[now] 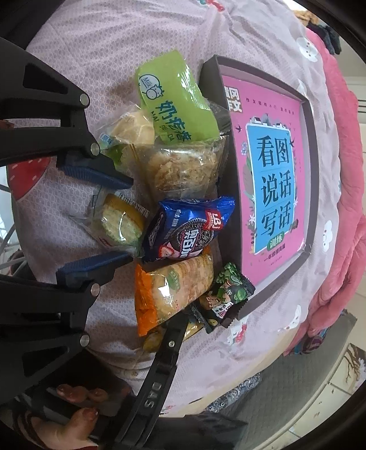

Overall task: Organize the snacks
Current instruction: 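Grasp the yellow wafer bar with the right gripper while the left gripper grasps the wrapped cake, then carry the yellow wafer bar and wrapped cake into the grey tray with both grippers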

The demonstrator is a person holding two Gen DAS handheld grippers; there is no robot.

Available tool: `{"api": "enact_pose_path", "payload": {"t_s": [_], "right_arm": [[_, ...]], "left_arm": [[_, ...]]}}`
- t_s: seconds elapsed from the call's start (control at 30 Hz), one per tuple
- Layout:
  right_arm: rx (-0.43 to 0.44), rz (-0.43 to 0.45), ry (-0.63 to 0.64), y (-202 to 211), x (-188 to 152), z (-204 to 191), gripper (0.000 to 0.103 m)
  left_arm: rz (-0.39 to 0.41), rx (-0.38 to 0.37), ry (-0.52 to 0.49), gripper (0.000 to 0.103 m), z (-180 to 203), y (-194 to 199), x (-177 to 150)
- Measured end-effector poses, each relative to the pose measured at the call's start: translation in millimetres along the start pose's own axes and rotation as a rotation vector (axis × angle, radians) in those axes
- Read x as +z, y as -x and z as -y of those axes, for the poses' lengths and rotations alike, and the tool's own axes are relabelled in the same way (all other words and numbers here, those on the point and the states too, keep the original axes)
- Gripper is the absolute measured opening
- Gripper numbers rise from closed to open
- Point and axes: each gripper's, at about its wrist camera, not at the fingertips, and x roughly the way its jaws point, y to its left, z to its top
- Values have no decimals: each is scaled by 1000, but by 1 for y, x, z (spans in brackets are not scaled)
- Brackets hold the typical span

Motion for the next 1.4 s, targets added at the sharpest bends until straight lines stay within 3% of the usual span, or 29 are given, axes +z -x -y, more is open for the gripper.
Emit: {"api": "enact_pose_path", "payload": {"t_s": [0.3,0.57,0.9,1.4], "right_arm": [[61,1,-62,15,-13,6,17],[38,48,-82,35,-20,8,17],[-69,213,81,64,-13,-19,17],[-72,271,195,62,-4,-39,17]], "left_arm": [[-2,-27,-1,43,-2,7,-6],[4,-57,1,43,-4,22,-12],[59,-21,-5,43,-6,49,-14],[139,16,15,43,-16,70,-5]]}}
